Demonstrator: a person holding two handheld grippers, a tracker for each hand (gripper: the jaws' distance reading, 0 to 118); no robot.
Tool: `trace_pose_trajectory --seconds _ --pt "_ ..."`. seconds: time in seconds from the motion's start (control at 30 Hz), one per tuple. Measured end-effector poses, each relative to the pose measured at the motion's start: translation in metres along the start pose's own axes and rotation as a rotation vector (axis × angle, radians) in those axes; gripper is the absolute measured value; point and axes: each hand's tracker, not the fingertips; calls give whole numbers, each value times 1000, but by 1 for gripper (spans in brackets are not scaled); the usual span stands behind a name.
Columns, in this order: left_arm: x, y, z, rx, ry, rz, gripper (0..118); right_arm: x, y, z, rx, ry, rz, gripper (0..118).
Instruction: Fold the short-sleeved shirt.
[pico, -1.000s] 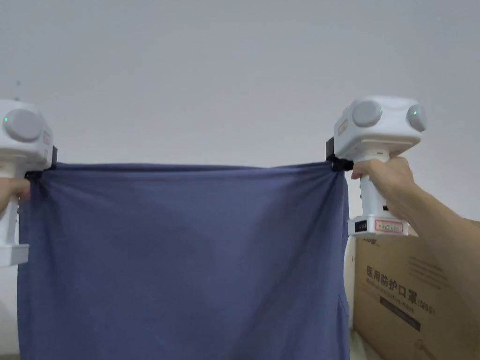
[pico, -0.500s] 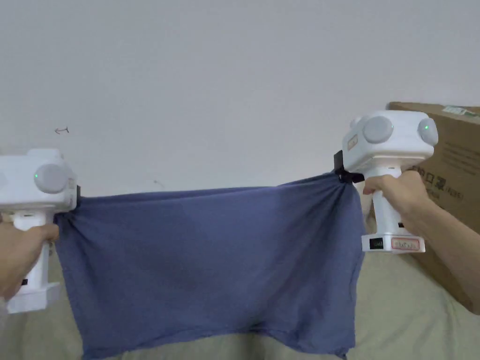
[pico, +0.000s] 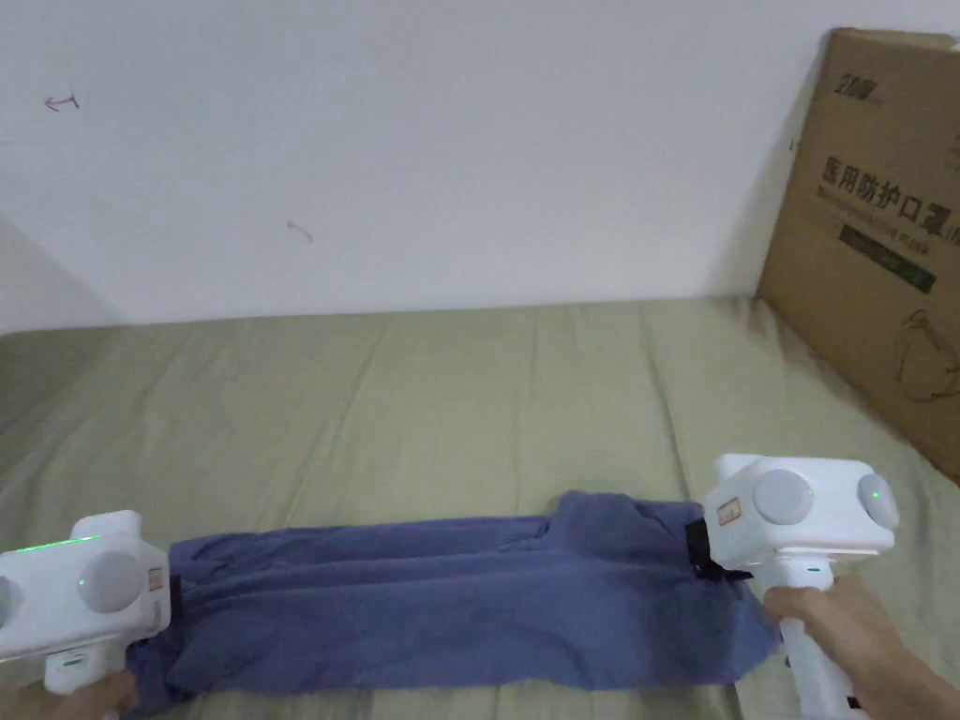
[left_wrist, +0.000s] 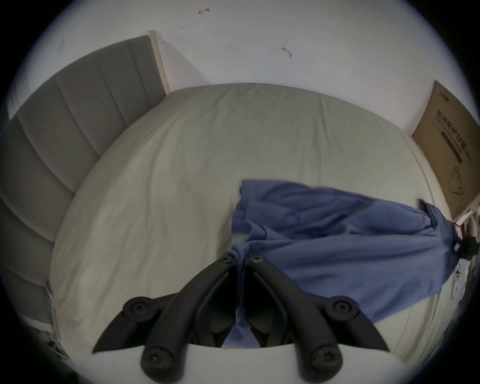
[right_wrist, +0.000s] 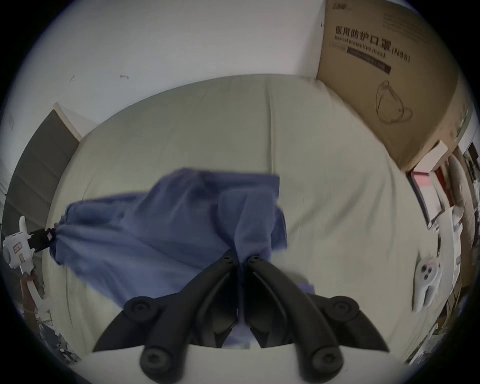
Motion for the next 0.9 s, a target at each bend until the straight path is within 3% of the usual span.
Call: trace_pose_trajectory --seconds 0.1,0.2,0.43,0.57,0.67,0.9 --pt "-18 -28 25 29 -33 37 4 10 -36 20 -8 24 11 2" --pt "-27 -63 61 36 -15 -36 4 9 -74 54 21 78 -25 2" --pt "-61 -140 131 37 -21 -71 4 7 -166 121 28 71 68 2" --pt "-69 -205 165 20 48 -203 4 12 -226 152 9 74 74 3" --pt "-80 -249 192 -1 38 -187 4 18 -273 171 -19 83 40 2" --pt "-98 -309 232 -13 51 -152 4 34 -353 193 -73 84 44 2"
